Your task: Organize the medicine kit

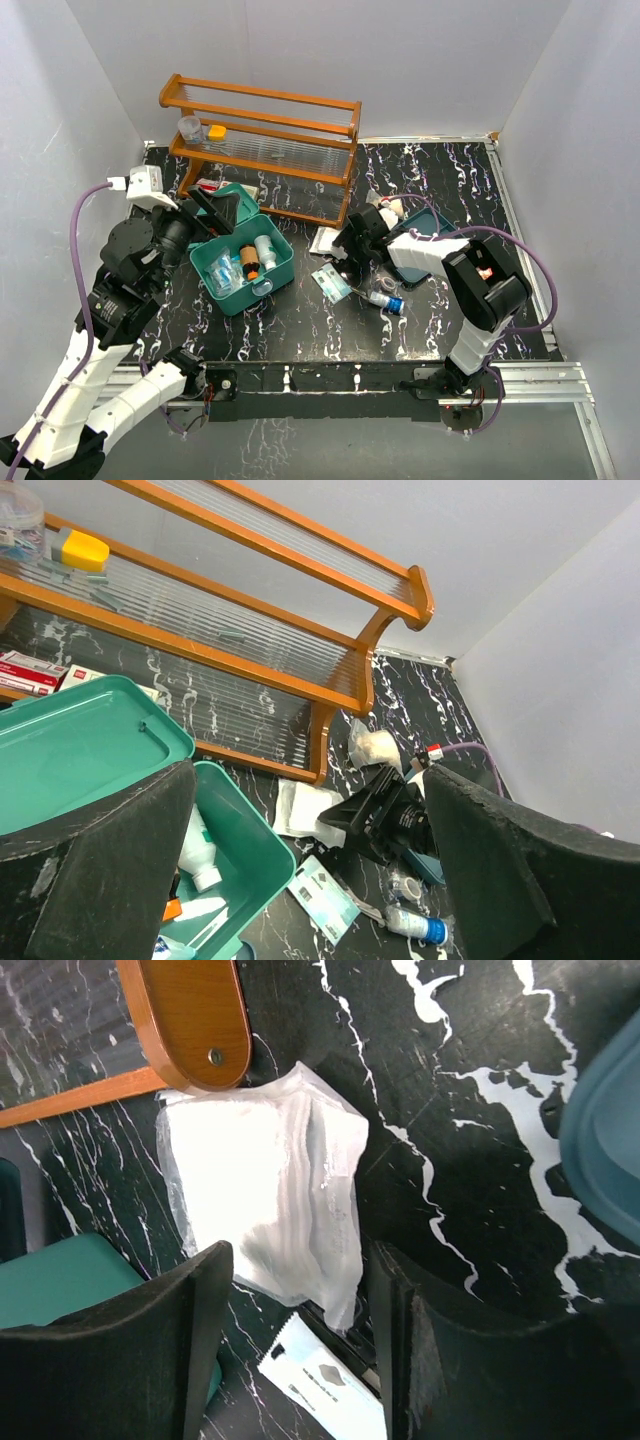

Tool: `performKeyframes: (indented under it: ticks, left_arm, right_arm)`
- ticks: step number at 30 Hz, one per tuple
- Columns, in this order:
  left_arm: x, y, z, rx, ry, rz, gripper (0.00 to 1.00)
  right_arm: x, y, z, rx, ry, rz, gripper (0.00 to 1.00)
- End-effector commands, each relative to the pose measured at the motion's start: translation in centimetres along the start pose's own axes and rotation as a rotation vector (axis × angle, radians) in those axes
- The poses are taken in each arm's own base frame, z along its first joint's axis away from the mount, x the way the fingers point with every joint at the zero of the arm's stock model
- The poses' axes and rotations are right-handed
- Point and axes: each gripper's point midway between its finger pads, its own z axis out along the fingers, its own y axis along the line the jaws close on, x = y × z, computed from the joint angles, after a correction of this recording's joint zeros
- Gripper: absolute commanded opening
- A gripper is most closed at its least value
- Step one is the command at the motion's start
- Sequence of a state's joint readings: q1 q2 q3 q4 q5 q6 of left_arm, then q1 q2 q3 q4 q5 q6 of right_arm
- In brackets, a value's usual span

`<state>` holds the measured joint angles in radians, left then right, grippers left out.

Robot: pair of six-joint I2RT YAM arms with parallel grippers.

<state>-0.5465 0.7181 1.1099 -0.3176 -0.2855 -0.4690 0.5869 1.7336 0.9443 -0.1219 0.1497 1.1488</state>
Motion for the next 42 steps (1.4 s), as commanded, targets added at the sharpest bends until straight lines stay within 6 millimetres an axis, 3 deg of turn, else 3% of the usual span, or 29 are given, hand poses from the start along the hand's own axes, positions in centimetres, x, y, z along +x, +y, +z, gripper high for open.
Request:
performKeyframes:
  ticks: [1, 9, 11, 17, 25, 32, 38, 42]
  left_arm:
    - [-0.6, 0.4, -0.2, -0.020, -0.035, -0.010, 0.96]
    - [-0.2, 0.5, -0.1, -0.020, -0.024, -0.007, 0.96]
    - [0.0, 0.5, 0.0, -0.019, -0.018, -0.008, 0.96]
    - [1.5, 0.2, 0.2, 0.004, 0.030, -0.023, 0.96]
    - [5.8, -0.2, 0.8, 0.028, 0.188, -0.070, 0.96]
    - [9.2, -1.3, 0.6, 0.072, 0.344, -0.134, 0.96]
    - [11.7, -4.3, -0.5, 0.252, 0.525, -0.095, 0.96]
    - [12.9, -5.2, -0.3, 0.293, 0.661, -0.038, 0.96]
  right_arm:
    - [-0.3, 1.0, 1.0, -0.046, -0.022, 0.050, 0.51]
    - [-1.3, 0.8, 0.9, -0.046, -0.077, 0.062, 0.23]
    - [-1.4, 0.8, 0.8, -0.051, -0.084, 0.048, 0.19]
    - [-2.7, 3.0, -2.1, -0.158, -0.120, 0.020, 0.15]
    - [-2.8, 4.3, -7.1, -0.286, -0.111, 0.006, 0.15]
    - [-3.4, 6.3, -13.4, -0.461, -0.126, -0.024, 0.14]
    - [-2.9, 8.5, -18.8, -0.657, -0.112, -0.157, 0.14]
    - [-1.8, 10.1, -21.7, -0.769, -0.066, -0.290, 0.14]
